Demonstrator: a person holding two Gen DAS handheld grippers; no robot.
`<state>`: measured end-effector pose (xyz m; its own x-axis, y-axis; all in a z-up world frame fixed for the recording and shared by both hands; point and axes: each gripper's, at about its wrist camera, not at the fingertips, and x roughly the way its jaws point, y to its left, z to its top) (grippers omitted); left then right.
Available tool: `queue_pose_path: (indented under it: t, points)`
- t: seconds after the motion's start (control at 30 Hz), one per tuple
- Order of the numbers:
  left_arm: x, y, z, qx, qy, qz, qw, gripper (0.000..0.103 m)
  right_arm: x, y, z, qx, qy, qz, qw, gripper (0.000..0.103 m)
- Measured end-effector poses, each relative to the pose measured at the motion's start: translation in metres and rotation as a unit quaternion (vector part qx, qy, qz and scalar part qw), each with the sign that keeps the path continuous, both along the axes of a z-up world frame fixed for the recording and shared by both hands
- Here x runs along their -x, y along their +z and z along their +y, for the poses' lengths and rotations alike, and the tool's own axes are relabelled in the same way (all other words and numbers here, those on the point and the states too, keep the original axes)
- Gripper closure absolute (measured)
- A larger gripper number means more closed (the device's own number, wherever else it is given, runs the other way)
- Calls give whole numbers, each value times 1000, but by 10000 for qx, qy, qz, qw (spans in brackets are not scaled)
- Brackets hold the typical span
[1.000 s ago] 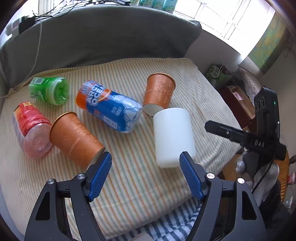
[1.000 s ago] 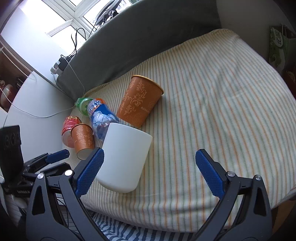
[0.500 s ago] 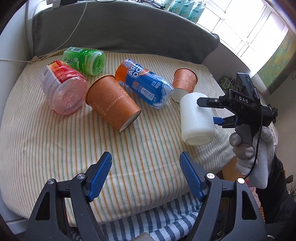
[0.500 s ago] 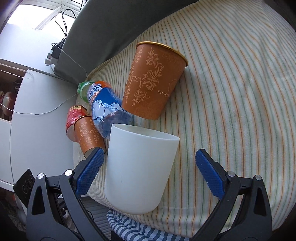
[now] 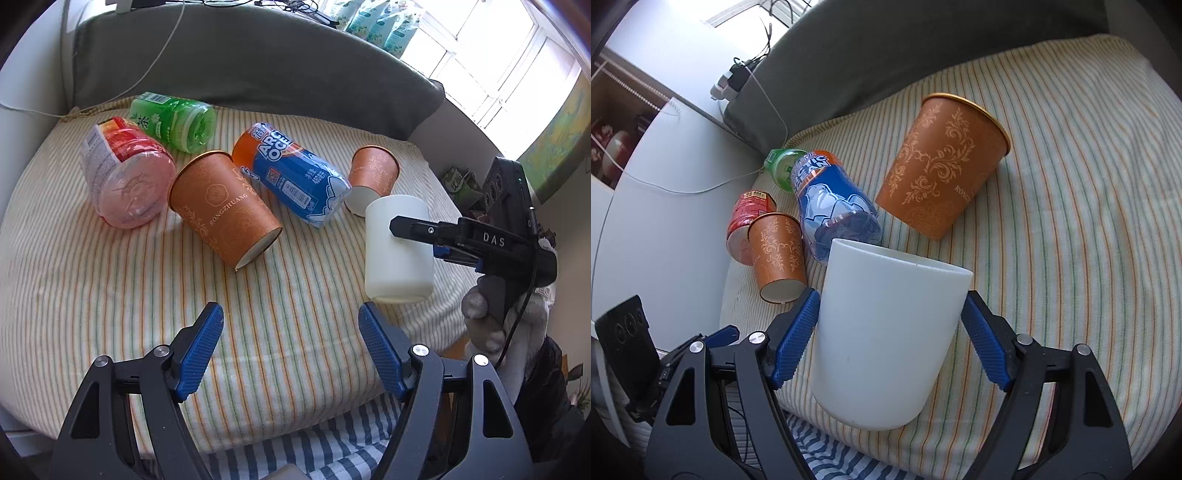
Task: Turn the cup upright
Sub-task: 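Lower the white cup upright onto the bed with the right gripper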
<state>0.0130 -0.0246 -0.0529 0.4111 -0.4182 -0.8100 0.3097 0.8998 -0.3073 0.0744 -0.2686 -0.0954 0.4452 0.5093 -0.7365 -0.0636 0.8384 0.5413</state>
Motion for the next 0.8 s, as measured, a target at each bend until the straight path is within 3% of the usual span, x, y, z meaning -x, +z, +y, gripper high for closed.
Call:
queue_pose_path:
  t: [0.17, 0.33, 0.6, 0.8]
  points:
    - [2, 6, -11, -123, 7, -238, 9996, 27, 17, 12, 9, 670, -45, -736, 9950, 22]
    - [8, 12, -23, -266, -53, -457, 9986, 27, 32, 26, 19, 1636, -136, -1571, 9738, 22]
    - [14, 11, -28, -299, -100, -532, 9981, 27, 62, 27, 32, 2152, -113, -2274, 9497, 22]
    - [16, 12, -28, -274, -121, -558, 9980, 27, 76, 26, 35, 2271, -117, -2451, 9425, 22]
